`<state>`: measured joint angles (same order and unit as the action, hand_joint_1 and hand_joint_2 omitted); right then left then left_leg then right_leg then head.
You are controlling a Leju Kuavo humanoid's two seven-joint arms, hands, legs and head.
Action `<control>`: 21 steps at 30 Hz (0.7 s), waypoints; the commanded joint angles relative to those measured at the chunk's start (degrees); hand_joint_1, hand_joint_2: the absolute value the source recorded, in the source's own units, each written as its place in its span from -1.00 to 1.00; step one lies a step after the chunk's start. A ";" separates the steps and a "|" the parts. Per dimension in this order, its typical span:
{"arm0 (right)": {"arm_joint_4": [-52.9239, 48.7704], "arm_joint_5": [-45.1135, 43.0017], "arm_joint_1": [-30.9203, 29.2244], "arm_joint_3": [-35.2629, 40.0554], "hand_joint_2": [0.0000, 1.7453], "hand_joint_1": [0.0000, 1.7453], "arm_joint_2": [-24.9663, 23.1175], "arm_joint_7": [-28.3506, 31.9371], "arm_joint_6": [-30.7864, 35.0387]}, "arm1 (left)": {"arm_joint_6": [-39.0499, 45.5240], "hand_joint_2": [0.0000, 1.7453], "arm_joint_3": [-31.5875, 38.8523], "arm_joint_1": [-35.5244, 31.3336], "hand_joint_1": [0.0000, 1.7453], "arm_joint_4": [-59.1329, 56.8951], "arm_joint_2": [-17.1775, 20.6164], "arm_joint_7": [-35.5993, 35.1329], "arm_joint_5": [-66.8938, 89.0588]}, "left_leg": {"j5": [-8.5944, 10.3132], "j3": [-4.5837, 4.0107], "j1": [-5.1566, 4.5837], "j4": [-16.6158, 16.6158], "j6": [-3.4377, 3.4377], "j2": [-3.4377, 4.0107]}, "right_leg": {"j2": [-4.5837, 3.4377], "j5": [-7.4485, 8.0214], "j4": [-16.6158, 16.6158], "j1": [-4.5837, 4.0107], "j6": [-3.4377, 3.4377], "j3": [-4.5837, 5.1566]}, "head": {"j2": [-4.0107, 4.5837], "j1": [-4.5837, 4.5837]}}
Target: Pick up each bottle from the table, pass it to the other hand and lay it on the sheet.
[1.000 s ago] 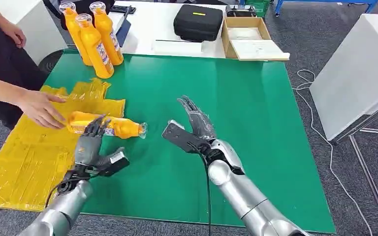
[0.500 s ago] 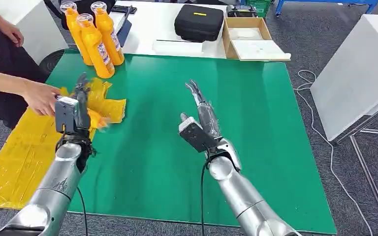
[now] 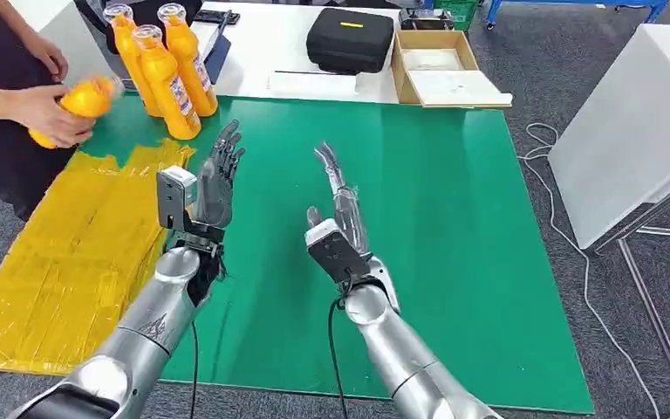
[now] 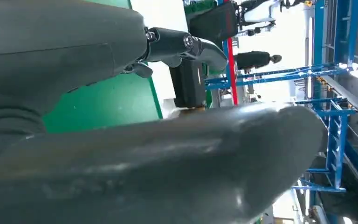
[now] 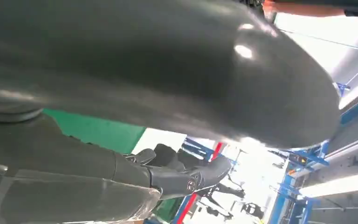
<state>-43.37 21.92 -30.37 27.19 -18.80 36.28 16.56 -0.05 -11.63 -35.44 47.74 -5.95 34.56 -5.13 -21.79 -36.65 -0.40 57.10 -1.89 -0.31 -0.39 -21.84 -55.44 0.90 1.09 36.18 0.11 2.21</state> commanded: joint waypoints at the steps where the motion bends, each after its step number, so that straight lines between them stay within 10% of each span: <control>1: 6.63 -2.28 -3.82 -0.58 -1.00 -1.00 -1.02 -0.23 7.14 | 3.16 -1.00 -2.93 -3.46 -1.00 -6.94 -2.22 -1.82 -0.41 | -0.02 0.11 0.02 0.00 0.09 -0.07 | 0.11 -0.06 0.01 -0.02 -0.05 -0.14 | 0.00 0.00; 13: 6.40 -2.34 -3.68 -0.62 -1.00 -1.00 -0.74 -0.13 6.95 | 3.16 -1.00 -2.85 -3.80 -1.00 -7.60 -2.13 -1.67 -0.43 | -0.09 0.26 0.01 0.02 0.16 -0.09 | 0.11 -0.12 -0.01 -0.03 -0.09 -0.29 | 0.00 0.00; 16: 5.53 4.41 -2.64 -0.27 -1.00 -1.00 -0.52 -1.83 21.71 | 6.58 -1.00 -6.41 -4.24 -1.00 -8.09 -0.61 -1.79 6.39 | -0.10 0.28 0.01 0.01 0.17 -0.08 | 0.11 -0.13 -0.02 -0.03 -0.10 -0.31 | 0.00 0.00; 21: 0.59 4.83 0.19 0.70 -1.00 -1.00 0.89 -2.98 19.81 | 4.68 -1.00 -4.80 -2.06 -1.00 -5.25 -2.03 -1.75 7.73 | -0.05 0.20 0.01 -0.04 0.10 -0.10 | 0.12 -0.08 0.06 -0.03 -0.06 -0.24 | 0.00 0.00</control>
<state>-40.76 25.77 -31.17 27.04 -19.93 34.66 36.55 5.64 -14.34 -36.60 44.48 -7.98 33.09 0.71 -21.79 -36.65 -0.41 57.10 -1.89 -0.34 -0.38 -21.84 -55.44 0.89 1.09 36.18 0.11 2.21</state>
